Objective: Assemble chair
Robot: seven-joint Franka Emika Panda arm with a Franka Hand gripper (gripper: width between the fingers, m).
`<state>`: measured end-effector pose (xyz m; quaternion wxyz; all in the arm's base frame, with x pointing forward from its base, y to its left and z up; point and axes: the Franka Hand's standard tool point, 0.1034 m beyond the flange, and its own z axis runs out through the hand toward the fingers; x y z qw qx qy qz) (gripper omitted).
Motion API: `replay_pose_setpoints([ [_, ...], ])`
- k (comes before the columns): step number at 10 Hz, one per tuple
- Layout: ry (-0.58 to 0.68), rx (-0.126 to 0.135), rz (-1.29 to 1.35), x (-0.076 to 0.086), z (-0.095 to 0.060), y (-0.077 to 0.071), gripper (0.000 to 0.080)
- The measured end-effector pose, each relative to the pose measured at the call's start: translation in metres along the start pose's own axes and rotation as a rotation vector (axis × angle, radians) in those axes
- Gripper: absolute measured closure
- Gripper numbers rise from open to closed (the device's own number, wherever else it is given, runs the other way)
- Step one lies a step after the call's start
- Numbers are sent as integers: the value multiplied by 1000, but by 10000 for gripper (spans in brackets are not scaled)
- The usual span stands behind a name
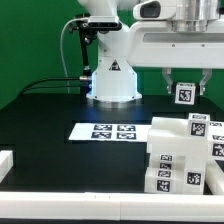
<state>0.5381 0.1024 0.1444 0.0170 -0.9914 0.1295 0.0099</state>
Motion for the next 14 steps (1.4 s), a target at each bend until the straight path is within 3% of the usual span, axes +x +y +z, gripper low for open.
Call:
replay_pose_setpoints([
  [3,3,2,-5,-4,6,-18,517],
  [6,10,-2,-10,-5,18,-19,517],
  [8,34,4,-11,2,18,-19,517],
  [14,20,0,1,1,23,-13,517],
])
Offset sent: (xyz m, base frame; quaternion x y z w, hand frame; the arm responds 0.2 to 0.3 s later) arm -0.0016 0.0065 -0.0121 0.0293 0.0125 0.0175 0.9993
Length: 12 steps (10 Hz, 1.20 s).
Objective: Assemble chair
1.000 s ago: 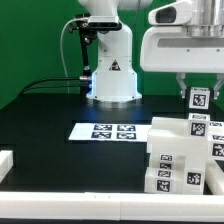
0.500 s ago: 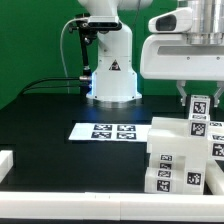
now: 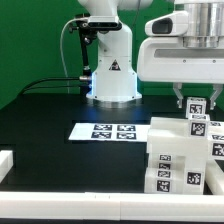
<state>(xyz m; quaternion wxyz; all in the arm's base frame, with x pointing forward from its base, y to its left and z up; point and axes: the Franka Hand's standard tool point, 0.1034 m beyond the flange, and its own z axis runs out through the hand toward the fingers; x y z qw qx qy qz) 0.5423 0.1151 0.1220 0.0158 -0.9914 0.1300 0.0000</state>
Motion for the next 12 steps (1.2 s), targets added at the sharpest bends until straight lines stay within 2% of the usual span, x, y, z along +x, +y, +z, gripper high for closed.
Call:
replay_pose_setpoints([
  [12,18,4,12,2,1,-1,517],
])
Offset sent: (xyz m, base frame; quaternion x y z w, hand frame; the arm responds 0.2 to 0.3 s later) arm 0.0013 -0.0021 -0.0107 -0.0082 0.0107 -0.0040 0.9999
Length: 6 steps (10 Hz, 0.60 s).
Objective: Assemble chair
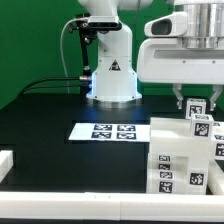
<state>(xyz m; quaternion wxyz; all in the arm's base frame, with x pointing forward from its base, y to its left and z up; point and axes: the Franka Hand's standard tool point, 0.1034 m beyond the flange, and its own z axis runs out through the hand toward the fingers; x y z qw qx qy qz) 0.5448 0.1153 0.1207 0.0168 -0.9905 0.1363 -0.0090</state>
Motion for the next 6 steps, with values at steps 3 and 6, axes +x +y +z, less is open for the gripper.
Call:
replay_pose_setpoints([
  [3,-2,5,145,-1,0,-1,517],
  [6,-4,6,317,-1,0,-2,517],
])
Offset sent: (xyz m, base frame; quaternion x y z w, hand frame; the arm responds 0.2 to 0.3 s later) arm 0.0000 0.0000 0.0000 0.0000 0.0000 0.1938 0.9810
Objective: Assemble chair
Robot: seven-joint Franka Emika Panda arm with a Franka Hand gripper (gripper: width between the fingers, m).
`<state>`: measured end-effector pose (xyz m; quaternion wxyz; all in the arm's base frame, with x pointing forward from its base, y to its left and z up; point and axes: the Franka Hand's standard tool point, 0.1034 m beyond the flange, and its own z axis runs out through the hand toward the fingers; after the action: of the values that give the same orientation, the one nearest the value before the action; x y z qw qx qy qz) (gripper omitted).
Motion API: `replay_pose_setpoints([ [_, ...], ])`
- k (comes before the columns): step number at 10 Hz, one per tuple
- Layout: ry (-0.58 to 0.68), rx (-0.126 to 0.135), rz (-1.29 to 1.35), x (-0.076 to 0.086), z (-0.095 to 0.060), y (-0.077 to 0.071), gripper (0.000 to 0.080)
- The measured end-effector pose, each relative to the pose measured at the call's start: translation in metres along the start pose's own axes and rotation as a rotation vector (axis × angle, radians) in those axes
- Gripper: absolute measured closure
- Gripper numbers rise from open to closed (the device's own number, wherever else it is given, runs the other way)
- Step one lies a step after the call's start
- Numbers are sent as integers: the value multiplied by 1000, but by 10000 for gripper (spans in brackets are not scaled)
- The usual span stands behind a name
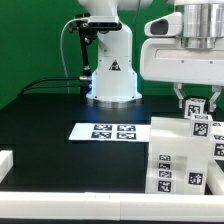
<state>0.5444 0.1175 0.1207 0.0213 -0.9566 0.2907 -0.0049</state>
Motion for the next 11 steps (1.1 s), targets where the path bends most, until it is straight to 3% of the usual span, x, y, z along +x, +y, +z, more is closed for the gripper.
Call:
replay_pose_setpoints([
  [8,-23,18,450,-5,1,-5,511],
  [9,-24,18,445,-5,1,-5,375],
  [10,-24,18,445,-5,1,-5,375],
  [11,-24,18,444,-5,1,-5,243],
])
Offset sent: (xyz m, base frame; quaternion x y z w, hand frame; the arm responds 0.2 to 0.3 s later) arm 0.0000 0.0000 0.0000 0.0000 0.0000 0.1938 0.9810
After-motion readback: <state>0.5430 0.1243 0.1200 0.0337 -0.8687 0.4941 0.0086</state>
